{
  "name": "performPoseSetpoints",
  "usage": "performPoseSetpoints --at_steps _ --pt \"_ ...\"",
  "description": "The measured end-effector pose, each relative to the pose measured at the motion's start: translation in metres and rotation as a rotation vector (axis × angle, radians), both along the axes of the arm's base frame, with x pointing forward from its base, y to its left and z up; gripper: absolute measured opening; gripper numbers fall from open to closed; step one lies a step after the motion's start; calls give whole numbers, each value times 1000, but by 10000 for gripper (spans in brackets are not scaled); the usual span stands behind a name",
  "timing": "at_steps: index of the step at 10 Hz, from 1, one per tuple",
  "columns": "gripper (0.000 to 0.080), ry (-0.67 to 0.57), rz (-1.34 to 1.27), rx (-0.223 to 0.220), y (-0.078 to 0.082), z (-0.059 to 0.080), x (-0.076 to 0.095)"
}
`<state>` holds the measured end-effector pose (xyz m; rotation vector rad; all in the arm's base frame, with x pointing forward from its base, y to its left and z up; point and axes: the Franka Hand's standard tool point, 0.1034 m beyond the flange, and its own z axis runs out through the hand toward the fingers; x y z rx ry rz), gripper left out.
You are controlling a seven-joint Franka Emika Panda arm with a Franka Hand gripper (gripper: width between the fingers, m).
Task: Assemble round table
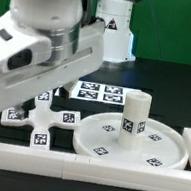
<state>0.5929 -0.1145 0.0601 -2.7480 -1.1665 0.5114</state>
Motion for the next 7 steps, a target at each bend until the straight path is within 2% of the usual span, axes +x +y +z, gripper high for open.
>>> performPoseSetpoints --at_steps 7 --pt "649 -11 16 5 -2 -1 1"
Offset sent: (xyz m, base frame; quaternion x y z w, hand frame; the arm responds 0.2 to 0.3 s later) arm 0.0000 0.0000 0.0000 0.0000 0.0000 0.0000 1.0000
